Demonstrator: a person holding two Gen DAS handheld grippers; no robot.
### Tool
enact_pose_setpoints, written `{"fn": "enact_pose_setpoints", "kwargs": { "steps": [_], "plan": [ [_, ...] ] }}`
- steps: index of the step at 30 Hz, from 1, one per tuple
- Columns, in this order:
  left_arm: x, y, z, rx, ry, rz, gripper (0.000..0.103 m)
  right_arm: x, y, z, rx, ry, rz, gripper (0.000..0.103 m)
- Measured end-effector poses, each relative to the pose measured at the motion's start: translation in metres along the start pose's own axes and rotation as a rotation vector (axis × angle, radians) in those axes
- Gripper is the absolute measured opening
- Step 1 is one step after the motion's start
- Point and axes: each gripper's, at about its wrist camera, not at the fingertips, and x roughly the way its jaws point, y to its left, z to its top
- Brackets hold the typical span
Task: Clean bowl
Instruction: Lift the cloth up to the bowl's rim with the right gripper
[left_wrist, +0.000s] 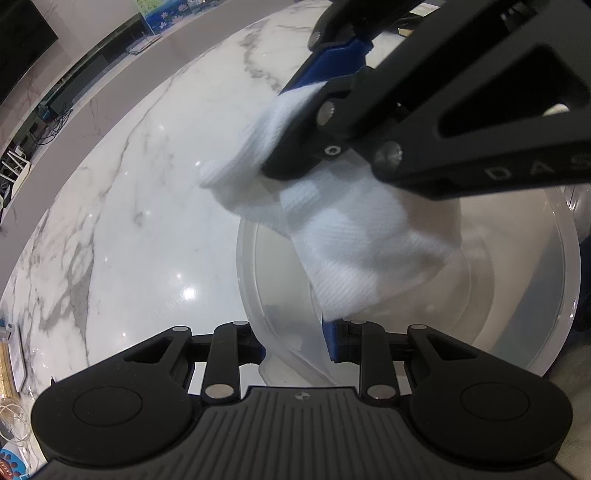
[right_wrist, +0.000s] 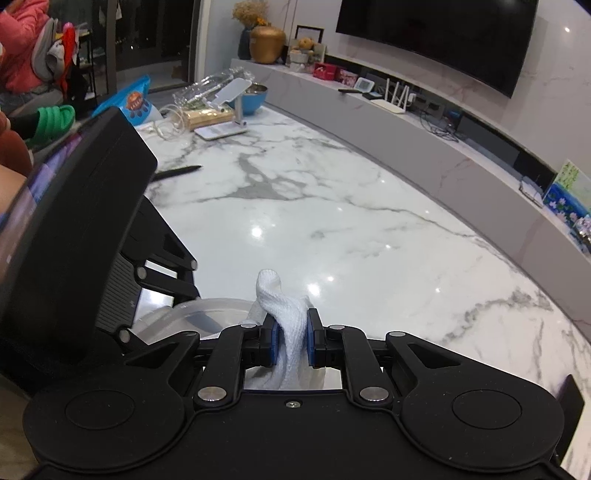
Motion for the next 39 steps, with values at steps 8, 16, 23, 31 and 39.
{"fn": "enact_pose_setpoints", "kwargs": {
  "steps": [8,16,23,31,39],
  "plan": [
    [0.001,0.002,0.000,0.004,0.001,0.006,0.026,-0.004,-0.011,-0.005,0.015,0.044,-0.047,0.012],
    [0.000,0.002,-0.004,0.009,0.001,0.010,0.026,-0.018,-0.020,-0.022,0.040,0.092,-0.065,0.012],
    [-0.001,0.001,-0.003,0.009,0.001,0.010,0.026,-0.035,-0.022,-0.035,0.058,0.128,-0.064,0.012],
    [0.002,0.001,0.002,0.001,0.000,0.009,0.026,-0.055,-0.020,-0.049,0.089,0.145,-0.027,0.012],
    [-0.001,0.000,0.001,-0.024,-0.007,0.007,0.025,-0.070,-0.018,-0.051,0.095,0.153,-0.013,0.012]
  ]
}}
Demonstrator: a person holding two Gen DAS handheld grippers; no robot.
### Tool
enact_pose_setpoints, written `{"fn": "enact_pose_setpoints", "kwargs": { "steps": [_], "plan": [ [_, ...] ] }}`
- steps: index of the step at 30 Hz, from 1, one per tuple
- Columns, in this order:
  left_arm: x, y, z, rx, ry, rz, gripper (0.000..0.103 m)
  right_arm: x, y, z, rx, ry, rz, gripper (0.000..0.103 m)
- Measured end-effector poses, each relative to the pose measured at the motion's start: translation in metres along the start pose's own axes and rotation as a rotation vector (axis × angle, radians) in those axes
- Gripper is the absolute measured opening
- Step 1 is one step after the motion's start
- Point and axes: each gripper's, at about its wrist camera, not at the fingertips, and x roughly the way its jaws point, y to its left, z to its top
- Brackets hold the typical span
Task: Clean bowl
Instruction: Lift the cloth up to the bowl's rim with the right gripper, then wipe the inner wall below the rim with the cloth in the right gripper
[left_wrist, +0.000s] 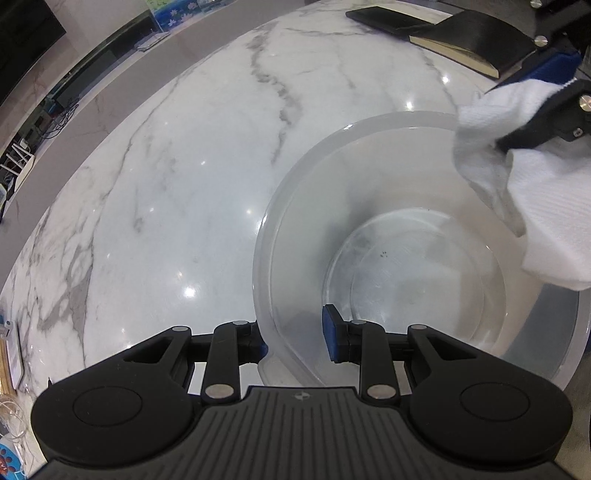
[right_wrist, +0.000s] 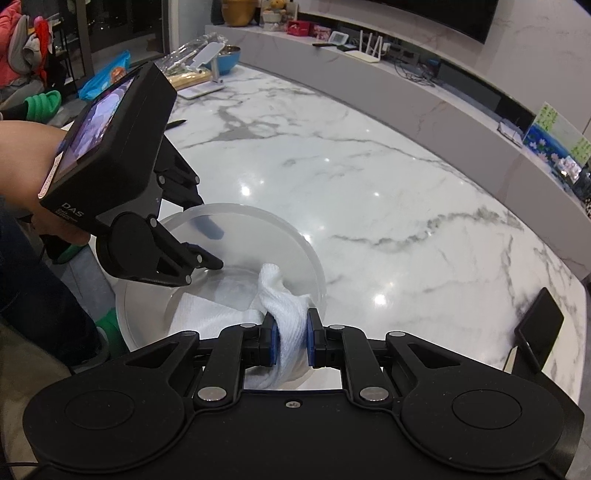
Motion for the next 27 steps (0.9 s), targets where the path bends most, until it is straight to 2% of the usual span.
{"fn": "enact_pose_setpoints", "kwargs": {
  "steps": [14,27],
  "plan": [
    [-0.001,-0.001,0.001,0.004,0.001,0.001,0.021,0.023,-0.014,0.017,0.026,-0.039,-0.072,0.012],
    [0.004,-0.001,0.001,0.018,-0.006,-0.002,0.021,0.053,-0.006,0.053,-0.023,-0.086,-0.024,0.012]
  ]
}}
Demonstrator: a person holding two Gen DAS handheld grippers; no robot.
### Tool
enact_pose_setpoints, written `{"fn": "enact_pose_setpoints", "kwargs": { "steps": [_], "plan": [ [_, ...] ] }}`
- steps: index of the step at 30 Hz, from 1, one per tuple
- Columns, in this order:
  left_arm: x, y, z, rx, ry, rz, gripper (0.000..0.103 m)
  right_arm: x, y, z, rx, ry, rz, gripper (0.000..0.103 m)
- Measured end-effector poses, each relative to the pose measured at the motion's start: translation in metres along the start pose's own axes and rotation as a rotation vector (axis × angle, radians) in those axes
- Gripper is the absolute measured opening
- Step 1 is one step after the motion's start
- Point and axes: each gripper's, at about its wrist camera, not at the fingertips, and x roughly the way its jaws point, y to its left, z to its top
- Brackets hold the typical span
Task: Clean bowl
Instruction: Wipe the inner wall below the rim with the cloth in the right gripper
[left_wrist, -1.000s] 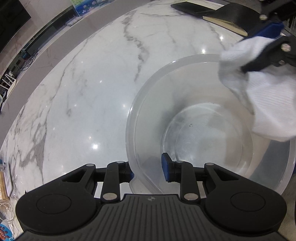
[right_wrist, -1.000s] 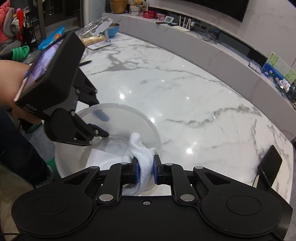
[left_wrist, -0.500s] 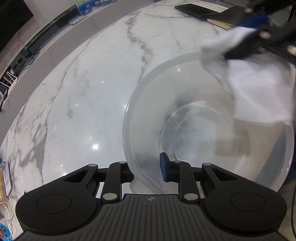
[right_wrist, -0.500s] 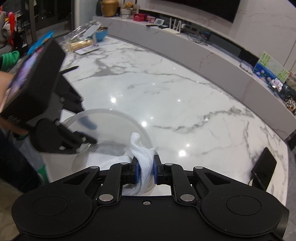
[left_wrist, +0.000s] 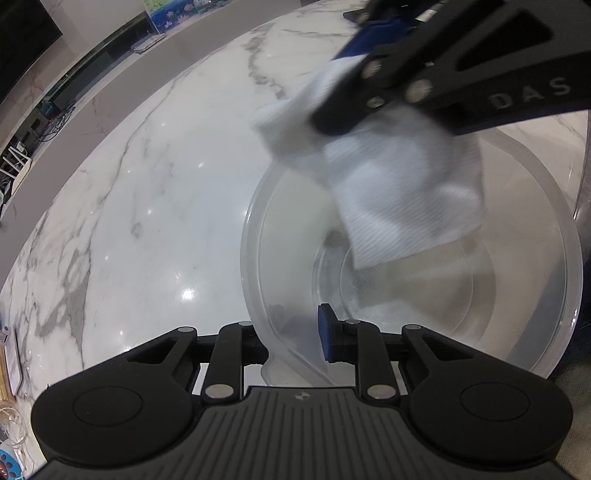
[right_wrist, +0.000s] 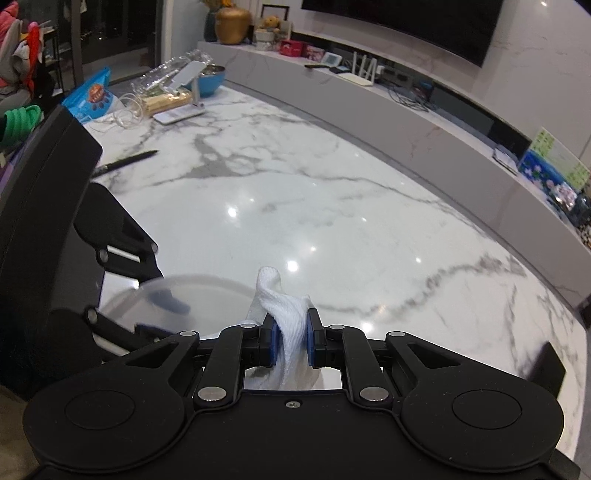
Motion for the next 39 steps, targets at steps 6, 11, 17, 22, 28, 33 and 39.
{"fn": "enact_pose_setpoints", "kwargs": {
  "steps": [6,11,17,22,28,33,39],
  "plan": [
    [-0.003,-0.003,-0.001,-0.003,-0.002,0.000,0.021,0.006,0.007,0.009,-0.014,-0.009,0.016,0.012],
    [-0.005,-0.008,0.000,0.000,-0.002,0.001,0.021,0.004,0.004,0.006,-0.007,0.003,0.006,0.012],
    [-0.006,-0.002,-0.003,0.011,-0.001,-0.002,0.021,-0.004,-0.003,-0.004,0.005,0.019,-0.024,0.012],
    [-0.006,-0.001,-0.002,0.010,0.001,0.000,0.021,-0.015,-0.006,-0.020,0.009,0.039,-0.039,0.012],
    [-0.004,0.004,-0.002,0.012,0.003,0.000,0.021,-0.029,-0.003,-0.037,0.002,0.051,-0.040,0.012],
    [-0.004,0.001,-0.003,0.010,0.003,0.001,0.021,-0.041,0.002,-0.046,-0.006,0.056,-0.024,0.012],
    [-0.005,0.001,-0.003,0.010,0.003,0.000,0.021,-0.047,0.009,-0.049,-0.022,0.068,-0.015,0.012]
  ]
}}
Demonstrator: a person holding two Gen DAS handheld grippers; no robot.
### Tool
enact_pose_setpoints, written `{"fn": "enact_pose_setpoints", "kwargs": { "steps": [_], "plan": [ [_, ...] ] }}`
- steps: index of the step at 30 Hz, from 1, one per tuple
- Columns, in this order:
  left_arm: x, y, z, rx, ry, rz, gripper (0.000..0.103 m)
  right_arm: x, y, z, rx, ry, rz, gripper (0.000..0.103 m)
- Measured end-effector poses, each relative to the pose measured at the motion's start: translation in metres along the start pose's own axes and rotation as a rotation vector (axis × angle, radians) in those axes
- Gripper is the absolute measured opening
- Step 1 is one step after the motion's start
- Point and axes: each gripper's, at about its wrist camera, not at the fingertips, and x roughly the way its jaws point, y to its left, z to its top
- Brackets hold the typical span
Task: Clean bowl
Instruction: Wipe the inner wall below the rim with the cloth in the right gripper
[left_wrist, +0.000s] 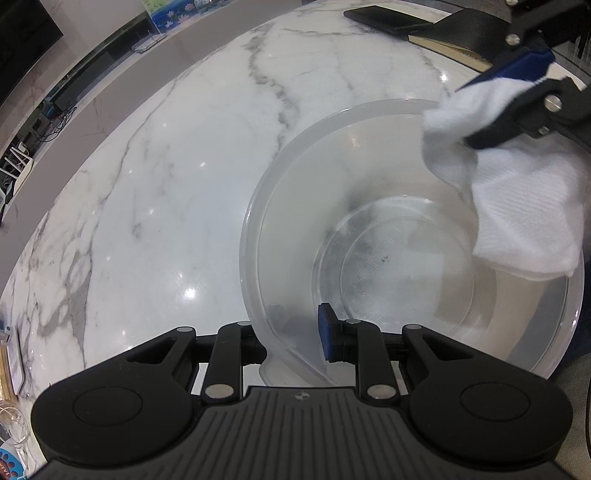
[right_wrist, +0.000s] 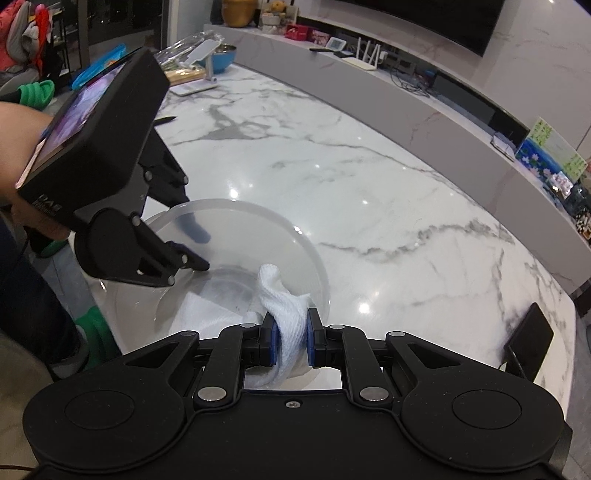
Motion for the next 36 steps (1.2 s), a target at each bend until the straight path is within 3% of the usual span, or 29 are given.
{"fn": "enact_pose_setpoints", "kwargs": {
  "steps": [36],
  "plan": [
    [0.006,0.002,0.004,0.010,0.004,0.009,0.021,0.035,-0.009,0.032,-0.001,-0.032,-0.056,0.012]
  ]
}}
